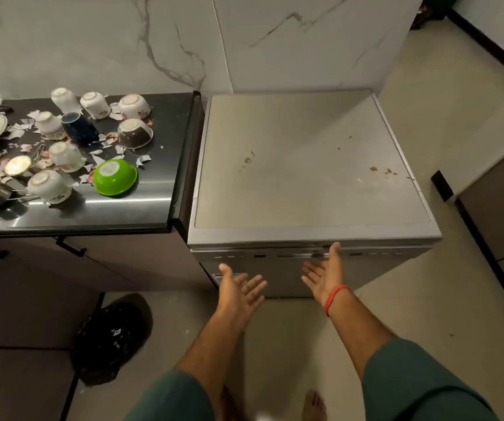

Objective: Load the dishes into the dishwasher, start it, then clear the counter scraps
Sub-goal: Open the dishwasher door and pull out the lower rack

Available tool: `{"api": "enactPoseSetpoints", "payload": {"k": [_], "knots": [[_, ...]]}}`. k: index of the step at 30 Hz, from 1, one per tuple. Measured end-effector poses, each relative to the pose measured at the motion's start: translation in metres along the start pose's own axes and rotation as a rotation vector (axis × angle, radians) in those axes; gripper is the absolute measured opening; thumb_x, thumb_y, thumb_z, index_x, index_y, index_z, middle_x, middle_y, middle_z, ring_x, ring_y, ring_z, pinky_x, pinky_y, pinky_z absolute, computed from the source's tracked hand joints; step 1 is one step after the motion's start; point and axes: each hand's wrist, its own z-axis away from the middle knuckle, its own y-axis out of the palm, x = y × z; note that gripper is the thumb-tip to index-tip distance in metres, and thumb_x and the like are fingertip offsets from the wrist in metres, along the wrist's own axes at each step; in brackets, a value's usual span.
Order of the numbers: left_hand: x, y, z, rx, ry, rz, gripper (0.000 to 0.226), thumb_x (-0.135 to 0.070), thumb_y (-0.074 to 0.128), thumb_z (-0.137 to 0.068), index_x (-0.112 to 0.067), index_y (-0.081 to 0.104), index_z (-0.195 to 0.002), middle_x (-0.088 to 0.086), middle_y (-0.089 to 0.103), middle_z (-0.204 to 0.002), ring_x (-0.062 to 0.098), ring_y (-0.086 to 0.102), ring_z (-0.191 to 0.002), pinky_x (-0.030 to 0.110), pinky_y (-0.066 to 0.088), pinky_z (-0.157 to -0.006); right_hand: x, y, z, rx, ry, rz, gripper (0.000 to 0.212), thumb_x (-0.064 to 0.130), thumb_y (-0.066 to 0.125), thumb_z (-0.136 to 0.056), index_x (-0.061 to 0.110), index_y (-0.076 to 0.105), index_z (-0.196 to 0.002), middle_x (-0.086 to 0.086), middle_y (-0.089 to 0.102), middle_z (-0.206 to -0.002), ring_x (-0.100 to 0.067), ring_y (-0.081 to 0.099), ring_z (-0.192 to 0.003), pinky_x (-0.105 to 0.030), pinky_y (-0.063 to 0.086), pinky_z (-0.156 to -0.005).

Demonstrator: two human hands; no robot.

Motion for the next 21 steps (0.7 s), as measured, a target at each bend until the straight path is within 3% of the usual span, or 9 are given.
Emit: {"api": "enactPoseSetpoints", "payload": {"k": [6, 10, 16, 21], "knots": [[0.006, 0.011, -0.012, -0.036, -0.042, 0.073, 0.087, -0.072, 0.017, -0.1, -0.01, 0.025, -0.16, 0.018, 0.056, -0.146, 0.033, 0.059, -0.129, 0.046, 0.04, -0.11, 0.004, -0.002, -0.02, 0.002, -0.015, -0.306, 0.093, 0.078, 0.038, -0.089, 0.009, 0.034, -0.152, -0.022, 0.049, -0.146, -0.034, 0.047, -0.136, -0.048, 0.034, -0.111], [0.008, 0.012, -0.02, -0.056, -0.05, 0.062, 0.085, -0.073, 0.018, -0.1, -0.014, 0.027, -0.16, 0.018, 0.056, -0.146, 0.032, 0.062, -0.121, 0.044, 0.043, -0.105, 0.01, -0.001, -0.022, 0.005, -0.009, -0.432, 0.096, 0.081, 0.03, -0.089, 0.009, 0.031, -0.152, -0.022, 0.044, -0.149, -0.037, 0.047, -0.135, -0.052, 0.033, -0.112], [0.02, 0.012, -0.025, -0.045, -0.044, 0.056, 0.081, -0.072, 0.019, -0.1, -0.016, 0.033, -0.158, 0.015, 0.063, -0.132, 0.032, 0.062, -0.123, 0.046, 0.041, -0.113, 0.006, -0.005, -0.026, 0.03, 0.021, -0.487, 0.091, 0.077, 0.03, -0.092, 0.007, 0.034, -0.149, -0.021, 0.041, -0.151, -0.039, 0.049, -0.132, -0.055, 0.036, -0.106], [0.027, 0.01, -0.023, -0.037, -0.033, 0.049, 0.082, -0.073, 0.019, -0.1, -0.017, 0.033, -0.158, 0.014, 0.066, -0.128, 0.031, 0.065, -0.118, 0.046, 0.042, -0.11, 0.004, -0.002, -0.028, 0.043, 0.023, -0.492, 0.082, 0.072, 0.031, -0.095, 0.008, 0.039, -0.144, -0.021, 0.041, -0.151, -0.038, 0.048, -0.133, -0.055, 0.036, -0.104]]}}
